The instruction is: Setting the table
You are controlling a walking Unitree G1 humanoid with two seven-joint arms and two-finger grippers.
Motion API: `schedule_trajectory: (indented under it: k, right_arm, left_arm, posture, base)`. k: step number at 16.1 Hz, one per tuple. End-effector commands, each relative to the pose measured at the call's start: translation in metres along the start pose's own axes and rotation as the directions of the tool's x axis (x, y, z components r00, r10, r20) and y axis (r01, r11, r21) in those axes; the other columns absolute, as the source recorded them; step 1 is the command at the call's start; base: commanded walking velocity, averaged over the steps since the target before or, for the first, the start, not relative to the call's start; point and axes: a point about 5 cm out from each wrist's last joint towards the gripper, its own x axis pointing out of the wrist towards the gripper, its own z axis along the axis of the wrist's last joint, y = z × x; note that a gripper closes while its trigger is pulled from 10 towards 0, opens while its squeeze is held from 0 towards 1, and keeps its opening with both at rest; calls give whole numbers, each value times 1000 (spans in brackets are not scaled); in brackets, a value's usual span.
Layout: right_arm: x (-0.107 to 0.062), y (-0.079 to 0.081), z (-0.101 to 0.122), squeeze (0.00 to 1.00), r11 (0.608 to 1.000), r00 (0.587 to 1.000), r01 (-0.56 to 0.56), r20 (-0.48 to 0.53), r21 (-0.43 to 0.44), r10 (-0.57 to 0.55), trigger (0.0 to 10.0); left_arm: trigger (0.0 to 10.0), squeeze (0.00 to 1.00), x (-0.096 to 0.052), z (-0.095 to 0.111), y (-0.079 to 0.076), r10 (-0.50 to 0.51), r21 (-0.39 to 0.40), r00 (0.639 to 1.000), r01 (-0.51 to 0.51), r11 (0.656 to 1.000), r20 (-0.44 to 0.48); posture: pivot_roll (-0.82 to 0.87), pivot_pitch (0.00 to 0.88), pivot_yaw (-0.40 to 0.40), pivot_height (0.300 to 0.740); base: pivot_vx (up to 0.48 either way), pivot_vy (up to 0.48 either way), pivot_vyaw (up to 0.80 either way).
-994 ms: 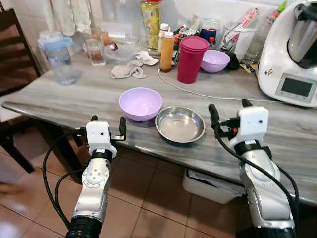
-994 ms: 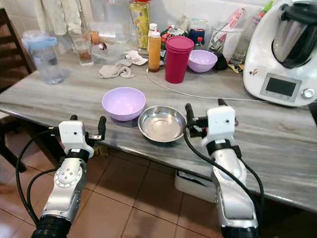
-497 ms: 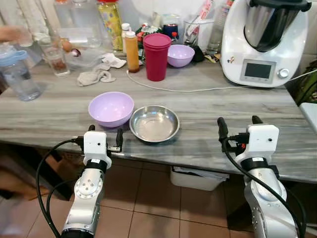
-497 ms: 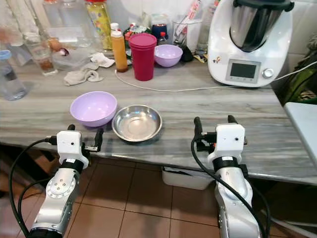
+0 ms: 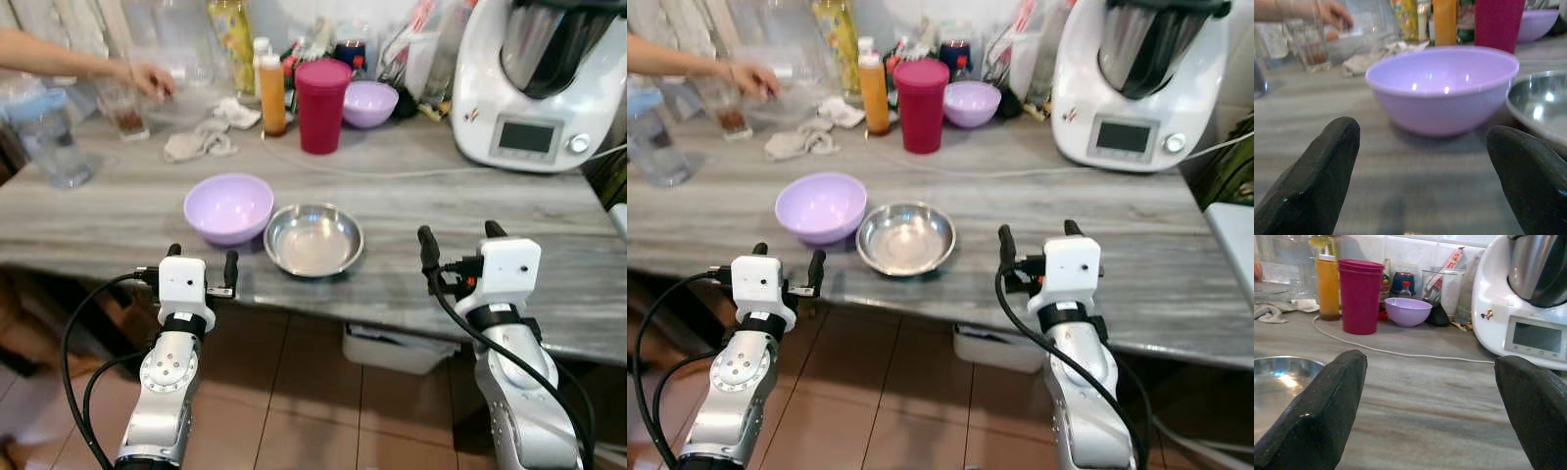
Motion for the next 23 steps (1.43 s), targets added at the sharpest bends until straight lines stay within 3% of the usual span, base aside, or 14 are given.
schedule_trajectory:
  k: [1,7,9,14,23]
  right_arm:
    - [1,1,-1,0,1000,1000,0,-7,9,0,10000]
    - [8,3,1,0,998,1000,11,3,62,-12,10000]
    - [10,3,-5,0,992,998,48,-53,116,-42,10000]
    - [13,1,-10,0,985,993,94,-89,144,-82,10000]
    - [14,-3,-18,0,991,985,99,-152,90,-85,10000]
  left_arm:
    - [10000,0,-2,0,3,12,15,1000,-12,1000,-7]
    - [10000,0,3,5,3,14,12,1000,-14,1000,-3]
    - [10000,0,2,5,3,11,12,1000,-11,1000,-4]
    - [10000,0,2,5,2,6,12,1000,-6,1000,-12]
    - [10000,0,5,6,-3,-32,-9,999,32,999,1]
  posture:
    - [-236,53,31,740]
    - [-231,45,37,740]
    - [-230,51,37,740]
    - [-230,59,35,740]
    - [-230,51,28,740]
  base:
    - [-274,0,0]
    - [-295,0,0]
    - [-309,0,0]
    - [-307,0,0]
    - [-264,0,0]
